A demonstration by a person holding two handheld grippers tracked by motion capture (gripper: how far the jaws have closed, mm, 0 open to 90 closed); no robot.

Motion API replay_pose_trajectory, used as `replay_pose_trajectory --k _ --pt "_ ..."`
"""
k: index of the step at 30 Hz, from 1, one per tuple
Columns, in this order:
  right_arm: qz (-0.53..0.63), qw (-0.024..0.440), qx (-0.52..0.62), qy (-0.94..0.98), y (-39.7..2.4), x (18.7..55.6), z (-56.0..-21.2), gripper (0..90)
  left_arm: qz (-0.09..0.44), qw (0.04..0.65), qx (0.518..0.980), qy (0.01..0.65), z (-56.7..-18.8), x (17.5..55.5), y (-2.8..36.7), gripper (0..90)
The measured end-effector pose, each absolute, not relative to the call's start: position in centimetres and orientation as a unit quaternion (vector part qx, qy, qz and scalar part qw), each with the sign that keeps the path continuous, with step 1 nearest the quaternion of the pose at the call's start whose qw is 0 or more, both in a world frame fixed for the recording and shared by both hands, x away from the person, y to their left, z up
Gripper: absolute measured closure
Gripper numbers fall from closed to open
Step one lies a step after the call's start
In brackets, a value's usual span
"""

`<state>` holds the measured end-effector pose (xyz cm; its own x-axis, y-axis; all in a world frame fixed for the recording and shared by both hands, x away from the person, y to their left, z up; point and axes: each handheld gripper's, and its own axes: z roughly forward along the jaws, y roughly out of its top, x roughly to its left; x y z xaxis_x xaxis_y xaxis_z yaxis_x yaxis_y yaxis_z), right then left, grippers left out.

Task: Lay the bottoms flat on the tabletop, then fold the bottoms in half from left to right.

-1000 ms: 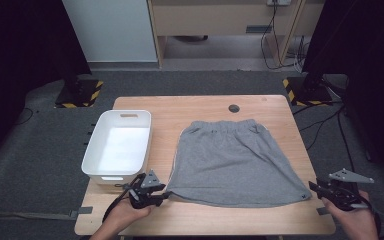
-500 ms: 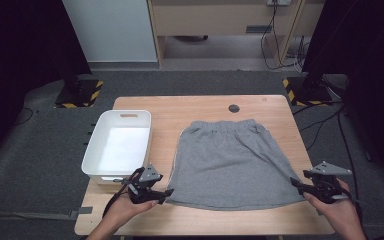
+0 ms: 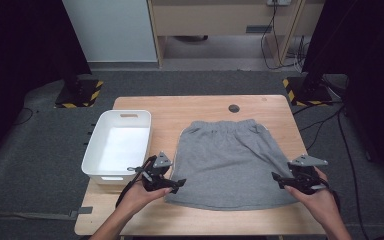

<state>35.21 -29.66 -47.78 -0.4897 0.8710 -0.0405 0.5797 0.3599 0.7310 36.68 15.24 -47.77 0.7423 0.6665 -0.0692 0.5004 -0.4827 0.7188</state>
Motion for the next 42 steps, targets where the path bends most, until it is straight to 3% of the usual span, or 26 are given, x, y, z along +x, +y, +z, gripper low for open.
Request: replay_pose_trajectory --k 29,37,42 --pt "0.358 0.219 0.402 0.814 -23.9 36.4 -46.9 9.8 0.11 0.386 0.84 0.365 -47.1 40.4 13.4 12.6" --pt "0.367 0.203 0.388 0.821 -22.1 36.5 -46.5 19.3 0.112 0.394 0.837 0.363 -46.3 40.8 12.8 13.2" --pt "0.375 0.196 0.372 0.826 -20.5 36.5 -46.4 20.0 0.119 0.403 0.832 0.361 -45.1 41.1 12.5 13.2"
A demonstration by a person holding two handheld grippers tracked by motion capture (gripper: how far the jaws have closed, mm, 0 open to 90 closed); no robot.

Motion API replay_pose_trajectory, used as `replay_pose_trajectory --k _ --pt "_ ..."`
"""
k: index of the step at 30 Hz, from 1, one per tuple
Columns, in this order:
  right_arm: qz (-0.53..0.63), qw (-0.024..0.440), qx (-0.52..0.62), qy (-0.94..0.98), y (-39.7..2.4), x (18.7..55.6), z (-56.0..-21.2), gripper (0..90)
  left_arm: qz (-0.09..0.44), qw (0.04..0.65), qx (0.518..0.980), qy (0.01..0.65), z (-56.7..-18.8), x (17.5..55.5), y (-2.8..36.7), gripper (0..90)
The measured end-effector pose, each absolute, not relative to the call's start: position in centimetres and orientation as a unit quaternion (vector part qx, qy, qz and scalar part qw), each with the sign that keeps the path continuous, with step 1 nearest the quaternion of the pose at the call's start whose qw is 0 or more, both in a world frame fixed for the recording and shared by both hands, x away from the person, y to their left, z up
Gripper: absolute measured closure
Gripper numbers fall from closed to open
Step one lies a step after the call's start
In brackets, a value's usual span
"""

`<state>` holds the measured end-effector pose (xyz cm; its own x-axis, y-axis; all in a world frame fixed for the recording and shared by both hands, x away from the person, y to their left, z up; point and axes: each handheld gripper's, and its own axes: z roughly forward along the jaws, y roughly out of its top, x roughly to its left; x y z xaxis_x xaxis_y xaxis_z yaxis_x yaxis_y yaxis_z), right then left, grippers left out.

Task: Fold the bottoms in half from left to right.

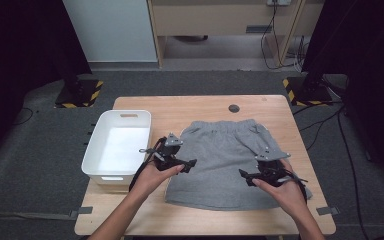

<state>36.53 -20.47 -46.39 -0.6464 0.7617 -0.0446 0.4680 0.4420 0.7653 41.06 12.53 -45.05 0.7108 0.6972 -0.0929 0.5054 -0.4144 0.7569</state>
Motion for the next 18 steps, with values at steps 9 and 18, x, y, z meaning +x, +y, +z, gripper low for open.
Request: replay_pose_trajectory --k 9,18 --pt "0.386 0.179 0.352 0.834 -17.7 36.8 -46.8 27.1 0.108 0.416 0.826 0.365 -43.2 42.9 12.0 11.6" --pt "0.389 0.166 0.333 0.842 -15.2 36.6 -47.2 31.5 0.114 0.419 0.828 0.355 -41.6 44.3 11.0 9.7"
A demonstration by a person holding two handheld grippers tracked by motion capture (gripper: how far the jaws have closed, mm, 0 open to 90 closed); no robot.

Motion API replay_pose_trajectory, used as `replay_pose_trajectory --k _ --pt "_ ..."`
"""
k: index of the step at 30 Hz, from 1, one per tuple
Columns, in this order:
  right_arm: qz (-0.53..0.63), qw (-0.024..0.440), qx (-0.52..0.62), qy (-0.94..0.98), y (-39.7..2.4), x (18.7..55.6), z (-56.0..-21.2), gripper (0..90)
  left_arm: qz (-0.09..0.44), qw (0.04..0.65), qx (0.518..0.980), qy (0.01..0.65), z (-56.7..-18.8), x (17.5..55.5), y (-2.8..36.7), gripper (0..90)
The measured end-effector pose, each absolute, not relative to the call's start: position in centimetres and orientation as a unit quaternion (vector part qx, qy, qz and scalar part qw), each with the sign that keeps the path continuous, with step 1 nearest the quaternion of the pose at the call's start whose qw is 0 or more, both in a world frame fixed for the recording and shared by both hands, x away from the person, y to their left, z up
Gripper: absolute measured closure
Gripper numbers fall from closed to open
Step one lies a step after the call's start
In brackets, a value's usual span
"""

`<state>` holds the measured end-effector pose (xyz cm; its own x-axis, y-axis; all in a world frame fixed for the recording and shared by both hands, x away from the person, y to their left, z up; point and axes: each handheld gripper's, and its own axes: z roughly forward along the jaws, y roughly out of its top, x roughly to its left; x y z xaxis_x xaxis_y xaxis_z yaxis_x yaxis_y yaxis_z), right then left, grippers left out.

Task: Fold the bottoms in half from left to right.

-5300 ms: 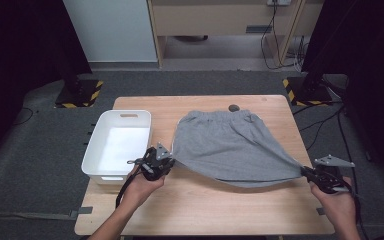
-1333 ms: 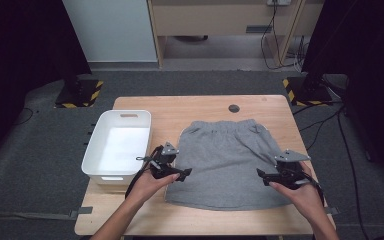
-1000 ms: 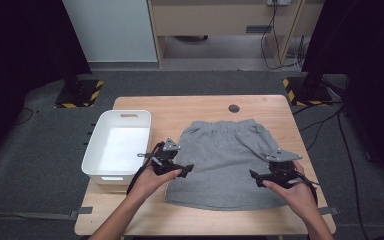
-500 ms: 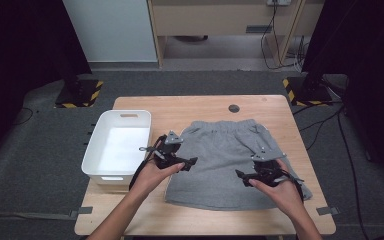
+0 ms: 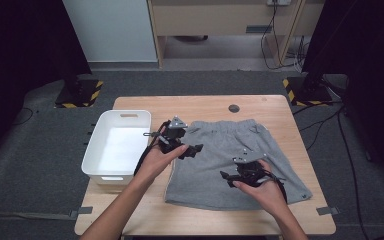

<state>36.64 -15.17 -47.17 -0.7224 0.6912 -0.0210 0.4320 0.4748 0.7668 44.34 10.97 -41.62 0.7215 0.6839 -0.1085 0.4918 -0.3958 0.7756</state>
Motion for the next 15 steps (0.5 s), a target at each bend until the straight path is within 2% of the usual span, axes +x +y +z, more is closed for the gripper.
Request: replay_pose_trajectory --k 15 --pt "0.398 0.145 0.29 0.858 -10.3 36.2 -47.2 38.3 0.116 0.383 0.846 0.353 -41.8 47.6 8.9 9.5"
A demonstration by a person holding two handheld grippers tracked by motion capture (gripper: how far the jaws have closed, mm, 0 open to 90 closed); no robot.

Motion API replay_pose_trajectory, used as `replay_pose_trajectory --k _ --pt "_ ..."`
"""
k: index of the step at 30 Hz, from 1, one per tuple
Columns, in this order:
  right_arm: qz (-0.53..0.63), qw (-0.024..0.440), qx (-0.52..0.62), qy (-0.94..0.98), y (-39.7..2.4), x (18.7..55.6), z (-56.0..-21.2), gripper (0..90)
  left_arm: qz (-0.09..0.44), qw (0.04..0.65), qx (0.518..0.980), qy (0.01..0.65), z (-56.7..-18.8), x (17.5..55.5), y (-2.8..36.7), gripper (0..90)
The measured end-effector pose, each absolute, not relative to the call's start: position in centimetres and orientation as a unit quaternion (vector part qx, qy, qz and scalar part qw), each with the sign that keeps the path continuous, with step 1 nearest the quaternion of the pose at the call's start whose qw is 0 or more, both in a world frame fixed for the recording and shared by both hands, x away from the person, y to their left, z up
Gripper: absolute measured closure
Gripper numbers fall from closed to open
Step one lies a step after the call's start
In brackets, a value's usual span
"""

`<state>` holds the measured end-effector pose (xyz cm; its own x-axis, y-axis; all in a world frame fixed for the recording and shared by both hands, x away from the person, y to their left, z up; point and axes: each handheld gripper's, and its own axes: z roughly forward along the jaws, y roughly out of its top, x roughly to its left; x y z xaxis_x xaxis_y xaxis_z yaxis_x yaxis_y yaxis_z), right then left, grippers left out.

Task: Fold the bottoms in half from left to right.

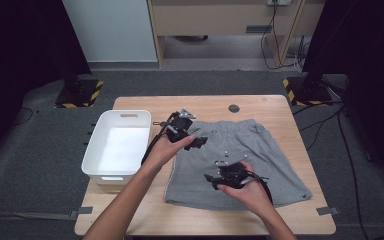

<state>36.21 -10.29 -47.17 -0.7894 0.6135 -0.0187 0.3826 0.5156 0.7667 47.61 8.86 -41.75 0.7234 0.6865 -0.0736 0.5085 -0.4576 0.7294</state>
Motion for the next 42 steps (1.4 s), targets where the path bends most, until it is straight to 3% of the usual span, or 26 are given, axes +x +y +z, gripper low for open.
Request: replay_pose_trajectory --k 33,42 --pt "0.415 0.121 0.241 0.869 -3.1 35.6 -48.0 68.8 0.117 0.375 0.845 0.363 -42.1 48.6 8.9 9.3" --pt "0.409 0.105 0.23 0.877 -1.3 35.3 -49.1 70.4 0.114 0.38 0.843 0.364 -42.0 48.5 9.0 9.3"
